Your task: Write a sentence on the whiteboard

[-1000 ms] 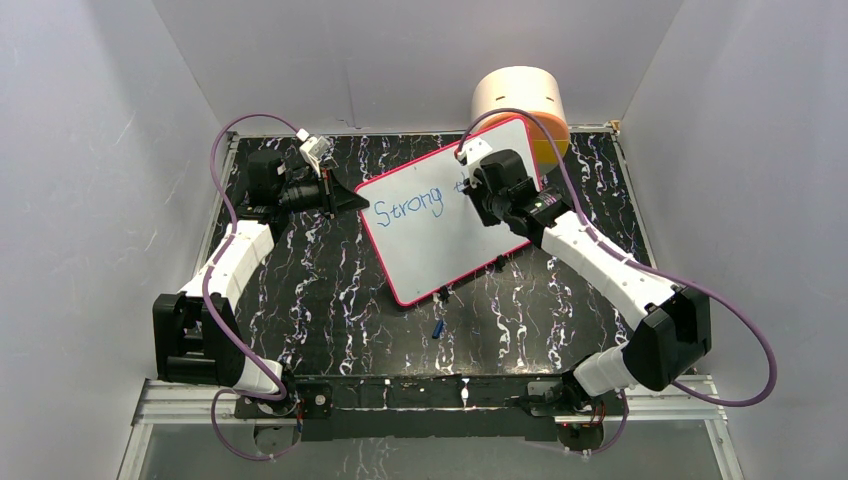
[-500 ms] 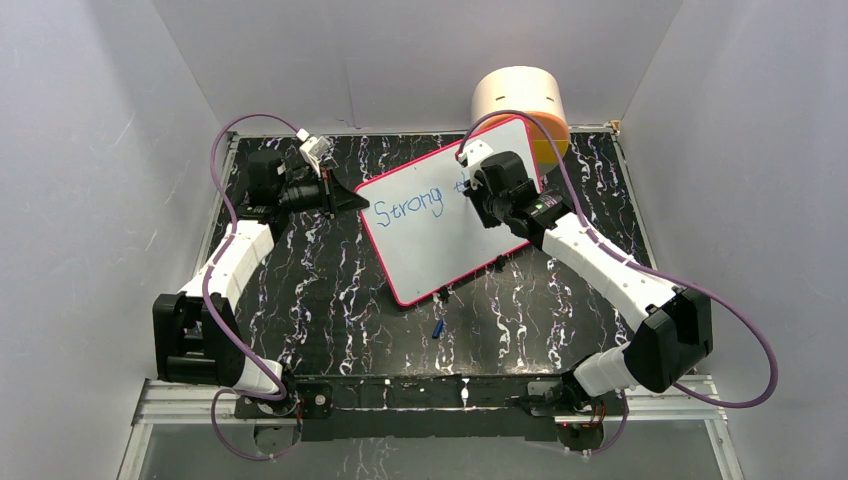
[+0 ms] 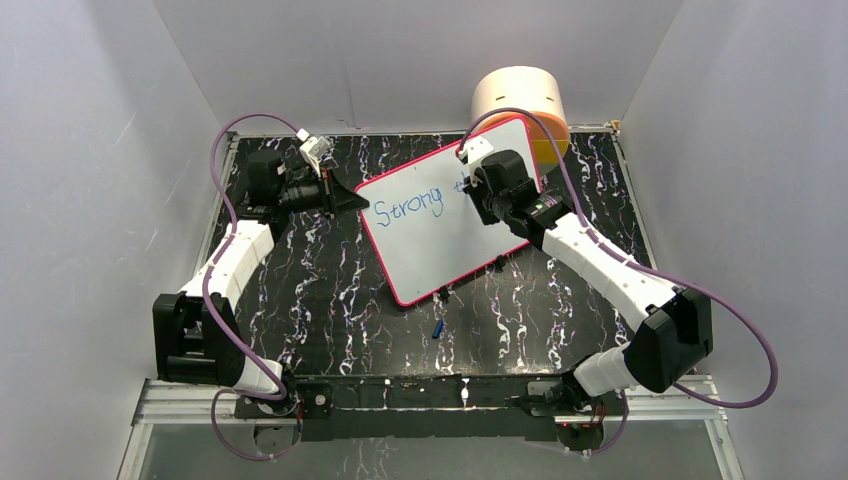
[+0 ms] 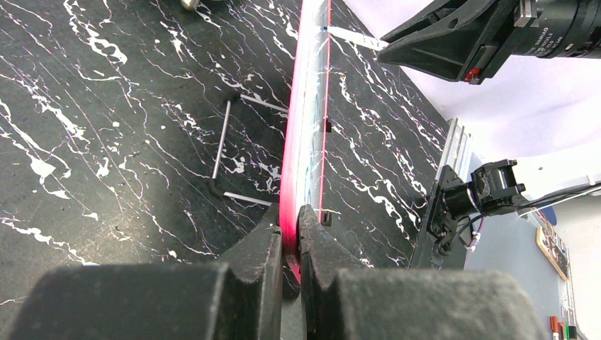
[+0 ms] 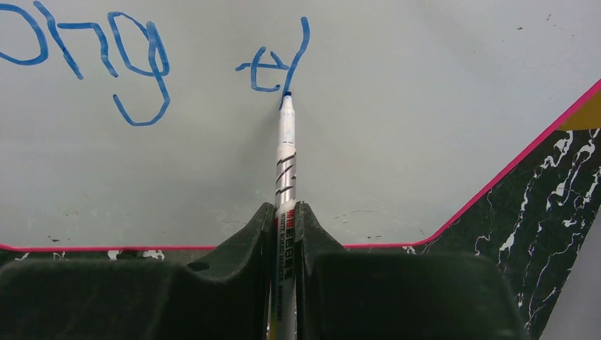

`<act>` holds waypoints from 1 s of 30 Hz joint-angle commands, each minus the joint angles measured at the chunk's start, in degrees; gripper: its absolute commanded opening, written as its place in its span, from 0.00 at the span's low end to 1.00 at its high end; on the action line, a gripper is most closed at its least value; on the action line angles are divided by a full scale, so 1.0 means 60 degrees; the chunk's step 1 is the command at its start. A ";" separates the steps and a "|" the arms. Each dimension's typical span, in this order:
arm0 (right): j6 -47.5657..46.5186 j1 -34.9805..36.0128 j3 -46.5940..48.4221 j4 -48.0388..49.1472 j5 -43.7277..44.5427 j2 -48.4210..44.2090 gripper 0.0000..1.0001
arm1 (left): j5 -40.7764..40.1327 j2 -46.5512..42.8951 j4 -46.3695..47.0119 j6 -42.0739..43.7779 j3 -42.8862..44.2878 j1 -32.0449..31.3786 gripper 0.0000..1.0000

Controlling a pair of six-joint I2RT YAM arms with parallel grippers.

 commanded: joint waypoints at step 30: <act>-0.0122 -0.0288 0.0653 0.0473 0.0272 0.0168 0.00 | -0.0624 0.0400 -0.0991 0.0945 -0.0207 -0.0394 0.00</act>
